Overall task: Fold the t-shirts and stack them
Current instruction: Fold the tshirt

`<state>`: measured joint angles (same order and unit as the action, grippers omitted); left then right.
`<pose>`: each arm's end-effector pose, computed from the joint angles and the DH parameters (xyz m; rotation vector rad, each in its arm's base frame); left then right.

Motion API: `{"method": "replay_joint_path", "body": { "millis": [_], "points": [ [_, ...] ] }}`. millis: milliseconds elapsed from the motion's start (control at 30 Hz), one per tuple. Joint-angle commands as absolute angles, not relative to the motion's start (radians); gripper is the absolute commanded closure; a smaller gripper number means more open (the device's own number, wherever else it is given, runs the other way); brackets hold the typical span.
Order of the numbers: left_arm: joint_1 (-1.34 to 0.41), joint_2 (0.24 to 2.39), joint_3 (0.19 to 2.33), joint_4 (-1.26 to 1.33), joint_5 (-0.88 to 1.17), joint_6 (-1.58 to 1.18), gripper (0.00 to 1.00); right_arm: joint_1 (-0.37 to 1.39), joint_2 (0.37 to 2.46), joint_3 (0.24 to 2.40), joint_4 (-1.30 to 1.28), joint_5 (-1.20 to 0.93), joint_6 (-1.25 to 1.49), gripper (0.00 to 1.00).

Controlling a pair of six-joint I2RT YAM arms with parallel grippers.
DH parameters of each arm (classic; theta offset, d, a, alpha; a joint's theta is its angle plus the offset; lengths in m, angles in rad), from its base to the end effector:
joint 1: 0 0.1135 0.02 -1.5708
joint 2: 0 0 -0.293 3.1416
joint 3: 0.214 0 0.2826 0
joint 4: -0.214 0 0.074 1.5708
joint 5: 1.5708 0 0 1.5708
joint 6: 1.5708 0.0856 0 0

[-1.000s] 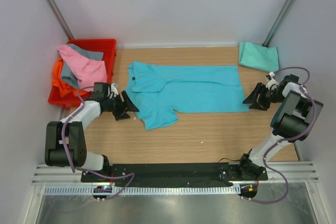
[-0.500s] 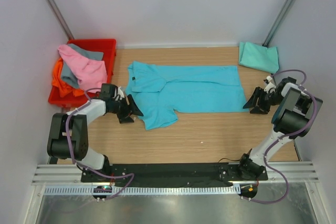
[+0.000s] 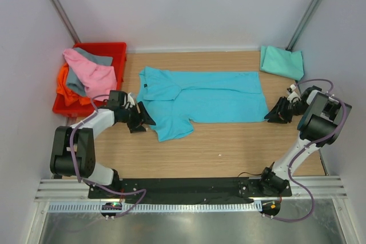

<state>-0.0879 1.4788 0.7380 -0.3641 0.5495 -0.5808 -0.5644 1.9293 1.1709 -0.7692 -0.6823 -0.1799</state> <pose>0.2983 -0.0712 0.1318 -0.4892 2.6935 -0.9400 0.3420 -0.1526 0.1012 0.4995 2.6749 0.8786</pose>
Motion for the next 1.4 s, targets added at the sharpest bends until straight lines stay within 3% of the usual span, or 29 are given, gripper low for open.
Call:
{"method": "replay_joint_path", "body": {
  "millis": [0, 267, 900, 1367],
  "points": [
    [-0.094, 1.468, 0.73, -0.331, 0.546, -0.594, 0.37, -0.561, 1.951, 1.172, -0.733, -0.629, -0.193, 0.73],
    [-0.144, 1.519, 0.741, -0.341, 0.538, -0.591, 0.43, -0.561, 1.901, 1.163, -0.738, -0.623, -0.195, 0.89],
    [-0.253, 1.528, 0.723, -0.342, 0.499, -0.571, 0.48, -0.561, 1.914, 1.175, -0.738, -0.649, -0.196, 0.89],
    [-0.301, 1.539, 0.703, -0.328, 0.492, -0.58, 0.63, -0.563, 1.937, 1.184, -0.735, -0.65, -0.193, 0.89]
  ]
}}
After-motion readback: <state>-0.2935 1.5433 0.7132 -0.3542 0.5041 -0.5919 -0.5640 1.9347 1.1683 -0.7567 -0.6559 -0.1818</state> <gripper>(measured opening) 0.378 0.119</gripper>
